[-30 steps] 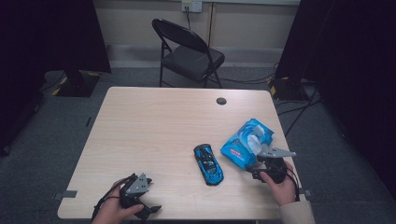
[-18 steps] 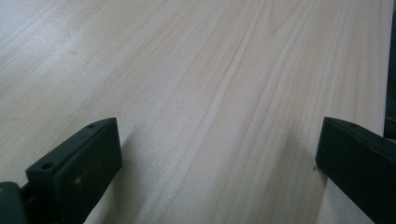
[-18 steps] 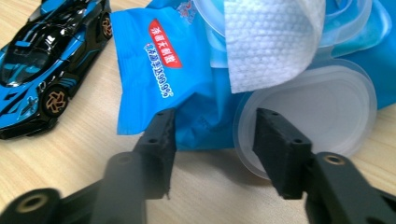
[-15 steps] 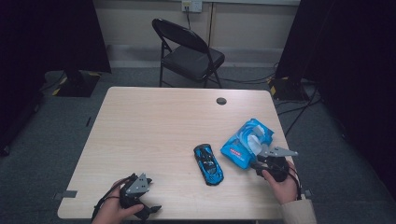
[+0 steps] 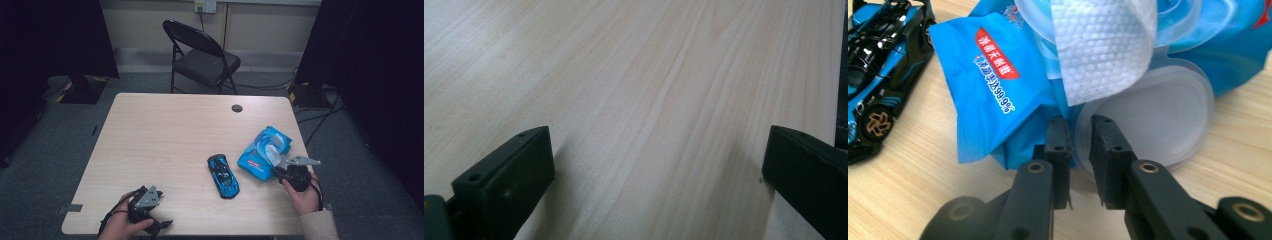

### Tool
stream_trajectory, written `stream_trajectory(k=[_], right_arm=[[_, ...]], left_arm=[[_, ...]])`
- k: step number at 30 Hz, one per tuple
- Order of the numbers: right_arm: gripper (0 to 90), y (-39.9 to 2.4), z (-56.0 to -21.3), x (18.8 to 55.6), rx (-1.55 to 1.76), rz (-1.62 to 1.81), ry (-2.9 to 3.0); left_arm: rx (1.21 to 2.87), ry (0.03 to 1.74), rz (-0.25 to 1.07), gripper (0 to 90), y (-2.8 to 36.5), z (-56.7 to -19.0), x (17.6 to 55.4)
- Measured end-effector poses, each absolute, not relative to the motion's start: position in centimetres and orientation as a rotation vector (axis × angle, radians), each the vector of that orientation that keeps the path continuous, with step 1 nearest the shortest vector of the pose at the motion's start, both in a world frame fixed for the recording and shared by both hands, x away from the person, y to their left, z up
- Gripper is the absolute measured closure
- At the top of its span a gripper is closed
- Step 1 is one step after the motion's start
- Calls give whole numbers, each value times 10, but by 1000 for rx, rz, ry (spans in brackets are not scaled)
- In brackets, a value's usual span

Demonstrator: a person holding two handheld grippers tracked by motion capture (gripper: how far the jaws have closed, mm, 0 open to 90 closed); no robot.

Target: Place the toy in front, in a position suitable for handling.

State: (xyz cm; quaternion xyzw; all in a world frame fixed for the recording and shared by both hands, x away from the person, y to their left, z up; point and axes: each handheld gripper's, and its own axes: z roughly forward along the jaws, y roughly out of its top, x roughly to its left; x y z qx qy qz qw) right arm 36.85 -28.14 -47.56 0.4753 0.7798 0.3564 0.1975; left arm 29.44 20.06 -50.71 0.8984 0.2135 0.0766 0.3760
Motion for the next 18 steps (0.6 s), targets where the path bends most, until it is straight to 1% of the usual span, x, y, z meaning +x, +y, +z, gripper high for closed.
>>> stream_trajectory(k=[11,18], right_arm=[[846,-290,-476,373,1328,989,2170],[842,-296,-476,394,1335,967,2153]], left_arm=[[2298,547,196,0,201,-507,294],[2300,535,190,0,200,-507,295]])
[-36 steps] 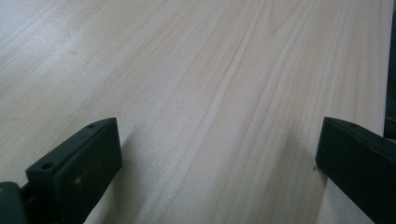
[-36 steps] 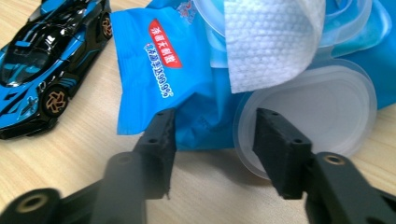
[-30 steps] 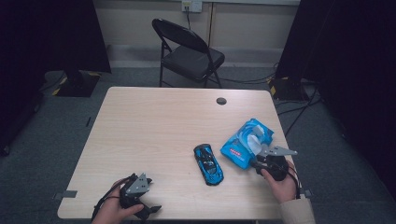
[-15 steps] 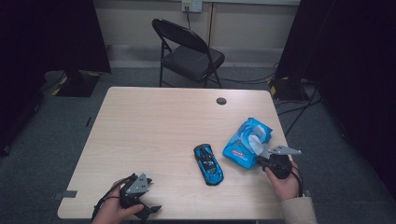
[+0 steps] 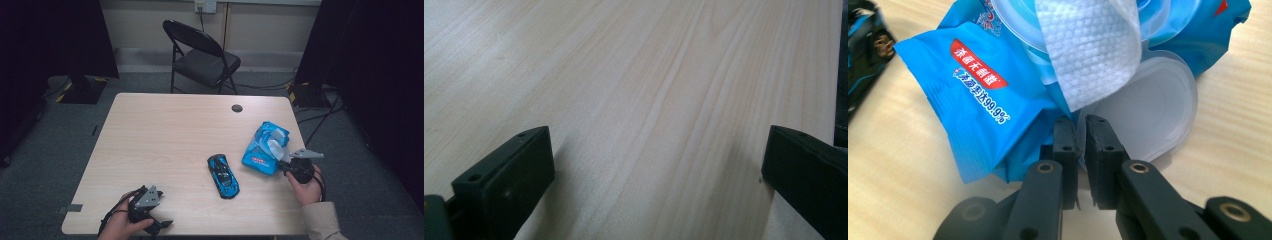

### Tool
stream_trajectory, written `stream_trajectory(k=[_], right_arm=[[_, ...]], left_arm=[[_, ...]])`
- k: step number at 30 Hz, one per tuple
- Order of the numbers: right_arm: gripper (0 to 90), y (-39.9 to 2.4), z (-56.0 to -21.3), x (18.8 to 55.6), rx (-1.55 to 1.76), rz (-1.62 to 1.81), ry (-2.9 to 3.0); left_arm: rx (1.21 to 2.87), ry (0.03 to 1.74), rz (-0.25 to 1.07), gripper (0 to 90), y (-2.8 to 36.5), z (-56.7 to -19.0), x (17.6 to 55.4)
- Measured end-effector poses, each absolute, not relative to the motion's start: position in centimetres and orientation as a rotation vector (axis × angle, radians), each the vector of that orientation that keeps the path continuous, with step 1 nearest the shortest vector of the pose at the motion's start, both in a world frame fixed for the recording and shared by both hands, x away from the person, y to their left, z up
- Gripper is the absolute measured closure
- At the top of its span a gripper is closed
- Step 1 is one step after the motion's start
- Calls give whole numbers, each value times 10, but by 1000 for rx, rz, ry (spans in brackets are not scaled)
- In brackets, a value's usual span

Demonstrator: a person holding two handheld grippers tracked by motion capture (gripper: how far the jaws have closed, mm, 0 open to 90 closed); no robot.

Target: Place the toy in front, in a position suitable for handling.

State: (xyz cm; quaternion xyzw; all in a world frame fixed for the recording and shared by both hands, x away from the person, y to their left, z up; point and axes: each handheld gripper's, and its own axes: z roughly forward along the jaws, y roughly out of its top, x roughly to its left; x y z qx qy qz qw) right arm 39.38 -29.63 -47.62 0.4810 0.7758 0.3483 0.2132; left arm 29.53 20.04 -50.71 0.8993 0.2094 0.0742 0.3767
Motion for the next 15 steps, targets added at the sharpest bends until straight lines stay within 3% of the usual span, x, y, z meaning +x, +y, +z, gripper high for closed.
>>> stream_trajectory(k=[15], right_arm=[[832,-300,-480,450,1319,937,2104]], left_arm=[[2300,529,184,0,200,-507,296]])
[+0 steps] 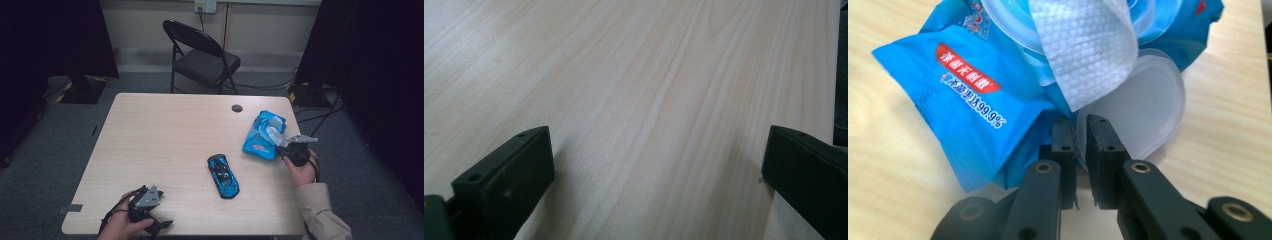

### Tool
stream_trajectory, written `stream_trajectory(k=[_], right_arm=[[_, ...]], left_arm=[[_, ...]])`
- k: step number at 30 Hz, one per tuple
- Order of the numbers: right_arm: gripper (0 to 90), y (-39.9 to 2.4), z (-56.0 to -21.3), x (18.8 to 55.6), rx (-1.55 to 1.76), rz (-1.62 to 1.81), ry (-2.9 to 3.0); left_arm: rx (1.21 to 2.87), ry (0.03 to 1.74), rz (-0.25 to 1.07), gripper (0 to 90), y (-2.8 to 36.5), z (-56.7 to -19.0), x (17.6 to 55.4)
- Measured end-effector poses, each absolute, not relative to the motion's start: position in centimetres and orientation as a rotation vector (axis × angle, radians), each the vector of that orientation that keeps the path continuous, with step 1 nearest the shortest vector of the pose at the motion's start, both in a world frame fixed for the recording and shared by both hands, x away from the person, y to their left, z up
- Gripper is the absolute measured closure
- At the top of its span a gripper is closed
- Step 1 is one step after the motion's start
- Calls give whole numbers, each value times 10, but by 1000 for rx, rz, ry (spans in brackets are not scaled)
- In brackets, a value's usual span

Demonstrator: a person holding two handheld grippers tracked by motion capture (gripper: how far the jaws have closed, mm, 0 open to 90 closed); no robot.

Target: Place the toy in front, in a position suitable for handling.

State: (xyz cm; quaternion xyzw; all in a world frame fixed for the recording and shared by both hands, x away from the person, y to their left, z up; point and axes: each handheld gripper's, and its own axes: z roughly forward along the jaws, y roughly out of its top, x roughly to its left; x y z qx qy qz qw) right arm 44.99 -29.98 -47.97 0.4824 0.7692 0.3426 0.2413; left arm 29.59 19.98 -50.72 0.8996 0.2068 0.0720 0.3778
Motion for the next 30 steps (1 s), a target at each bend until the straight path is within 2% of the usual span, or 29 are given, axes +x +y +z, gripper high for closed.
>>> stream_trajectory(k=[4,5,6,7,10,11,13,15,18,20,25,30], right_arm=[[798,-302,-480,454,1317,952,2097],[728,-303,-480,450,1307,957,2086],[728,-303,-480,450,1307,957,2086],[582,-304,-478,443,1309,949,2065],[534,-304,-474,433,1300,976,2082],[464,-303,-472,427,1294,976,2084],[409,-301,-469,414,1304,1007,2092],[286,-292,-467,395,1309,1032,2108],[277,-287,-466,384,1308,1064,2118],[234,-280,-465,373,1307,1091,2123],[194,-265,-463,357,1299,1129,2153],[188,-250,-465,349,1302,1146,2171]], left_arm=[[2299,528,185,0,200,-507,296],[2299,529,185,0,200,-507,296],[2299,529,185,0,200,-507,296],[2301,527,185,0,200,-507,296],[2301,527,185,0,200,-507,296],[2300,527,185,0,200,-507,296],[2301,527,185,0,200,-507,296],[2301,526,185,0,200,-507,296],[2301,526,184,0,200,-507,296],[2301,526,184,0,200,-507,296],[2301,526,184,0,200,-507,296],[2300,526,184,0,200,-507,296]])
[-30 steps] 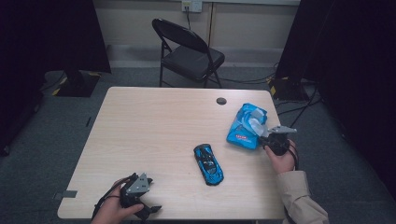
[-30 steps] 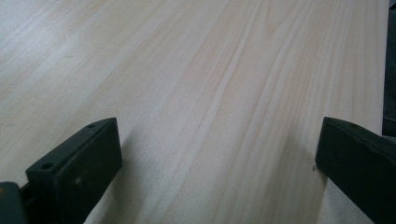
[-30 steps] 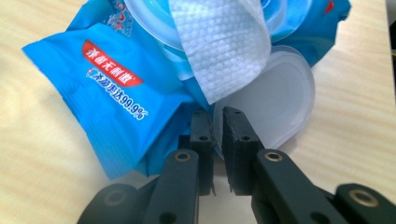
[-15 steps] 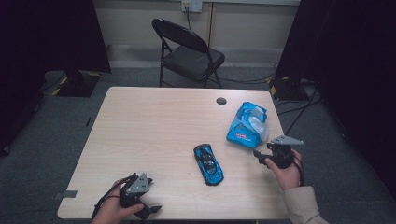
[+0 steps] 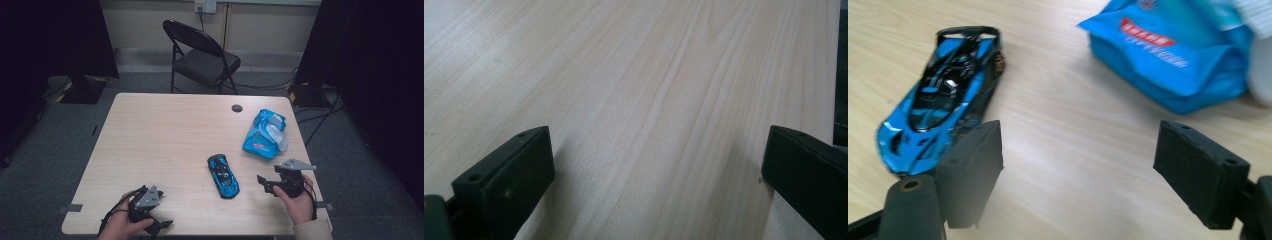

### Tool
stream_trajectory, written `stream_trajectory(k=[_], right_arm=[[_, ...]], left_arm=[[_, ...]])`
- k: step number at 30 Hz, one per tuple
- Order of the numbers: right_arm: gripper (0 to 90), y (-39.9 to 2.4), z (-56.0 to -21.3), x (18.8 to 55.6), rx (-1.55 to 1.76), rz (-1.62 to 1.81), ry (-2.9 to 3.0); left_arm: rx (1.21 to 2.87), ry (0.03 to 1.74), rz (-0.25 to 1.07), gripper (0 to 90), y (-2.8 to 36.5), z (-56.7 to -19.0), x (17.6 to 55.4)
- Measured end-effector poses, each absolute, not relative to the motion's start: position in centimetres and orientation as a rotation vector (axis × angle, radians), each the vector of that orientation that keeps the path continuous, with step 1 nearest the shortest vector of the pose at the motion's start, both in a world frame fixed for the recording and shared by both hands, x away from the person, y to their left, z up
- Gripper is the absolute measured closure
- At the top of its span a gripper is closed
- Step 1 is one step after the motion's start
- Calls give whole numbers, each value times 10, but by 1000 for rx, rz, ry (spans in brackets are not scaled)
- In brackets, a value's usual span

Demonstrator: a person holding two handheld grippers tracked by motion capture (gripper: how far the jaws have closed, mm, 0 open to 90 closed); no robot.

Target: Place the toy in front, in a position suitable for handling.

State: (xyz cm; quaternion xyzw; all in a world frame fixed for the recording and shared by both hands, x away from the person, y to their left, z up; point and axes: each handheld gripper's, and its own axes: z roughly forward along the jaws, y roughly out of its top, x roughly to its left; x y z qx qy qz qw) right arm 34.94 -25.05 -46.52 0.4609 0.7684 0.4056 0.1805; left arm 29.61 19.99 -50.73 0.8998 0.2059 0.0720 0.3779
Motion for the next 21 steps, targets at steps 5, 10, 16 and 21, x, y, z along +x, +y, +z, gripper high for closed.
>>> stream_trajectory(k=[5,10,16,21], right_arm=[[175,-228,-468,345,1269,1163,2222],[167,-214,-466,344,1247,1189,2240],[166,-193,-469,342,1198,1194,2295],[166,-180,-468,340,1176,1209,2320]], left_arm=[[2301,527,186,0,200,-507,296],[2301,527,186,0,200,-507,296],[2301,526,186,0,200,-507,296],[2301,526,187,0,200,-507,296]])
